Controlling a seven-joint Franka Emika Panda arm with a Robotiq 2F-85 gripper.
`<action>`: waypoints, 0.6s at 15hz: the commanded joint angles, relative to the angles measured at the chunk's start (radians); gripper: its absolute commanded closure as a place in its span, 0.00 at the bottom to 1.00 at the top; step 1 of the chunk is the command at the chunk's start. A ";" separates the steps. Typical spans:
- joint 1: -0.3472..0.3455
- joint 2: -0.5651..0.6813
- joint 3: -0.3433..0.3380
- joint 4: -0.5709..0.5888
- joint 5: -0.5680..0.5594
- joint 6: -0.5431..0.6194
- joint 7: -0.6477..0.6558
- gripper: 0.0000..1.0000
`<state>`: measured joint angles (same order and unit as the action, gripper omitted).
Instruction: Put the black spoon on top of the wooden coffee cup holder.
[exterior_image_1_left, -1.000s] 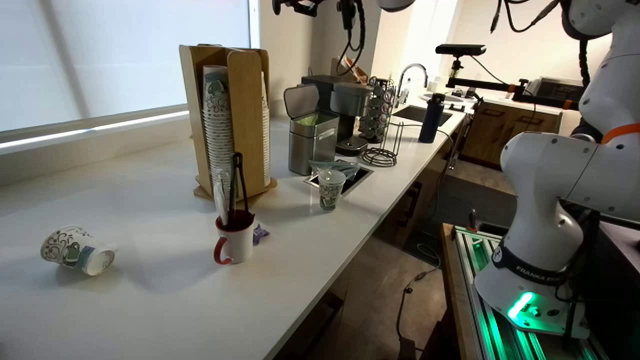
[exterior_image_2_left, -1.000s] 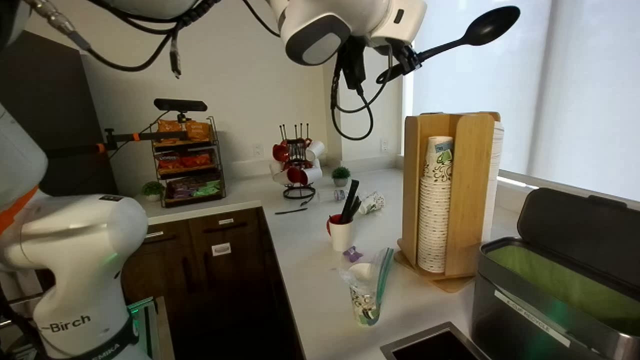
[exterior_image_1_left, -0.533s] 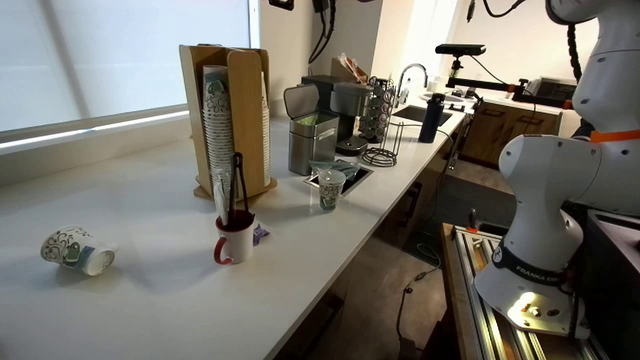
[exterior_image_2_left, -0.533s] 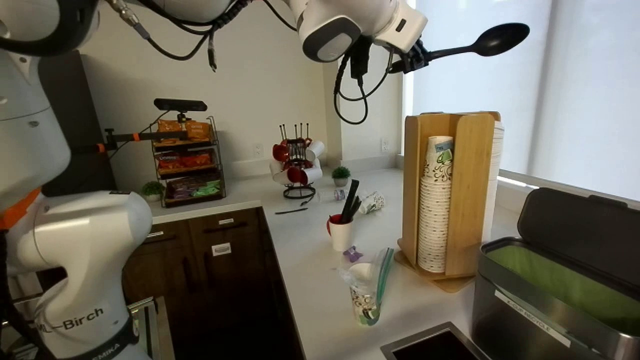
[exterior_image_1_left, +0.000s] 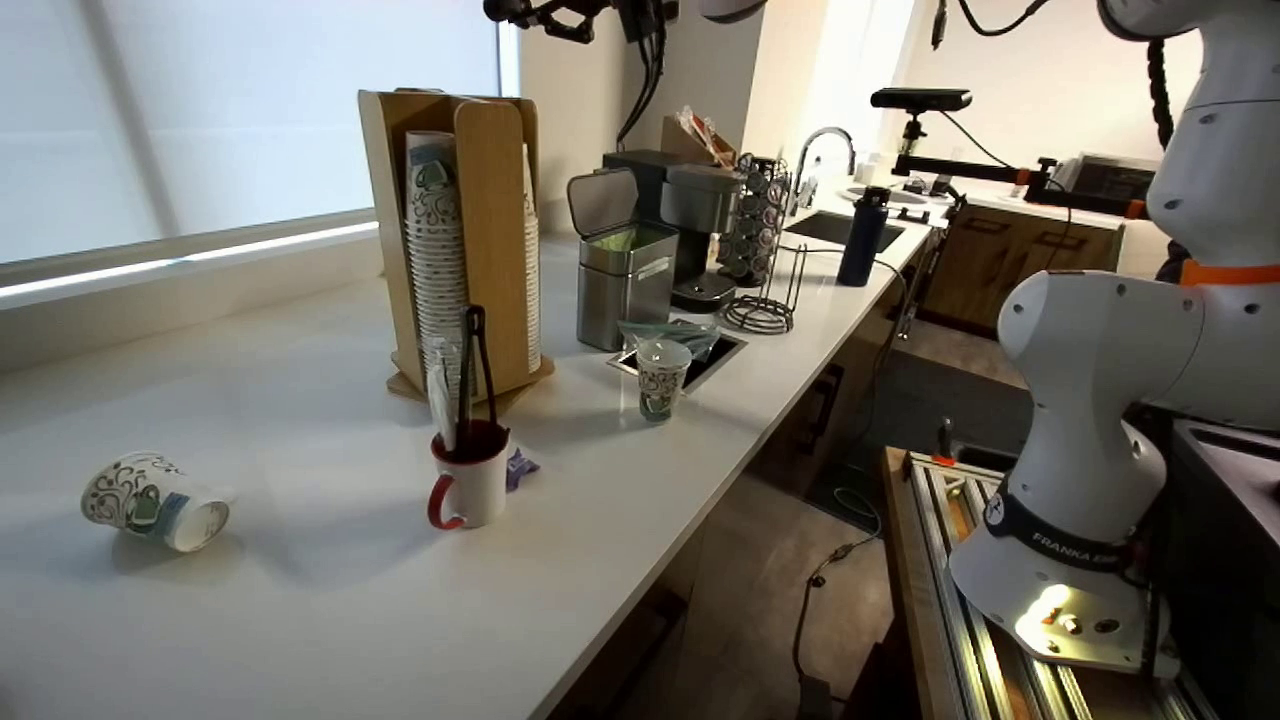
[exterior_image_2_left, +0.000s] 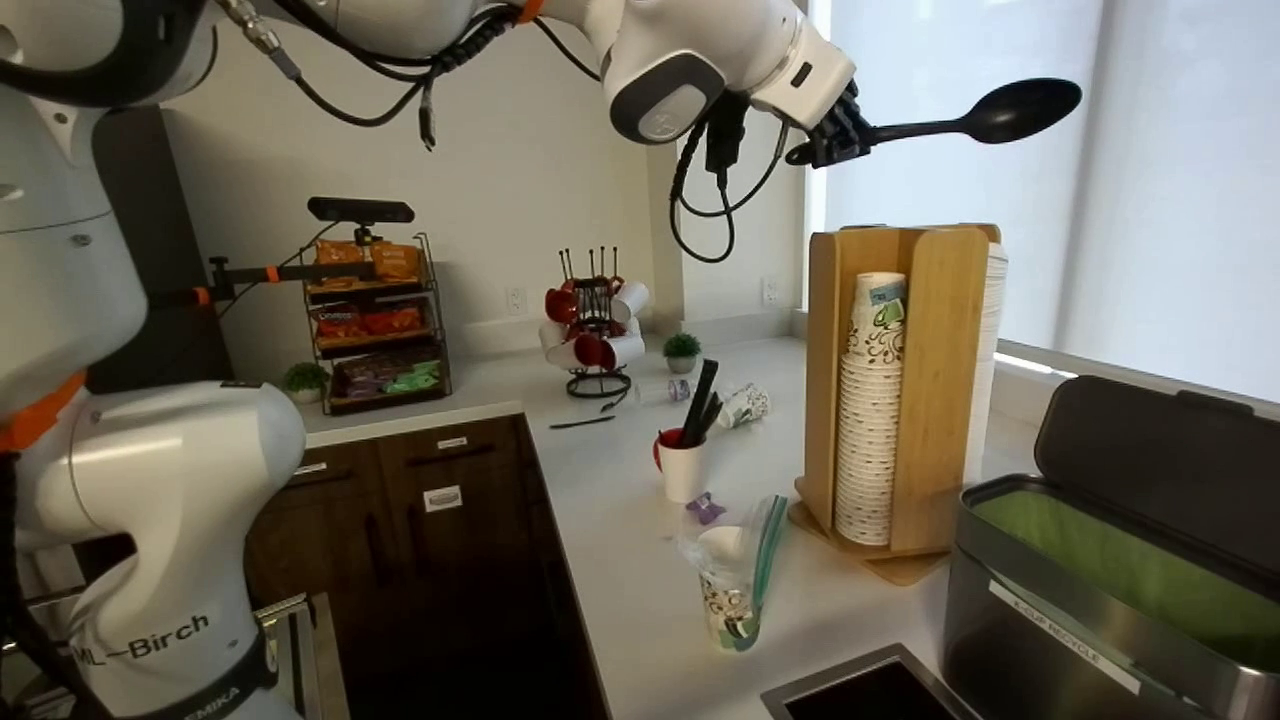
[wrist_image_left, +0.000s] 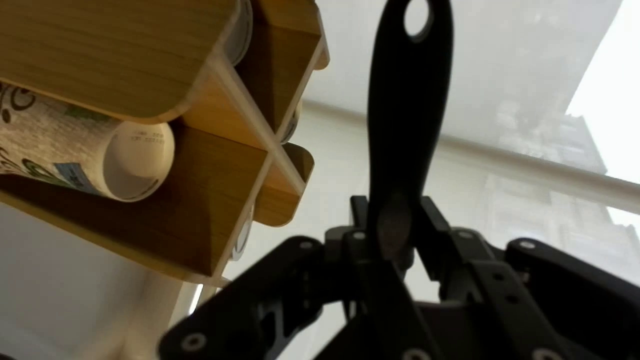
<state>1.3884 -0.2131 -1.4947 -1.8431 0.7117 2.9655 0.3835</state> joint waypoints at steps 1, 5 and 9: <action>0.032 0.084 -0.052 -0.046 0.018 0.033 0.074 0.94; 0.057 0.131 -0.085 -0.086 0.009 0.016 0.123 0.94; 0.079 0.148 -0.121 -0.115 -0.001 0.018 0.158 0.94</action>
<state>1.4400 -0.0969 -1.5701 -1.9372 0.7116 2.9761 0.4961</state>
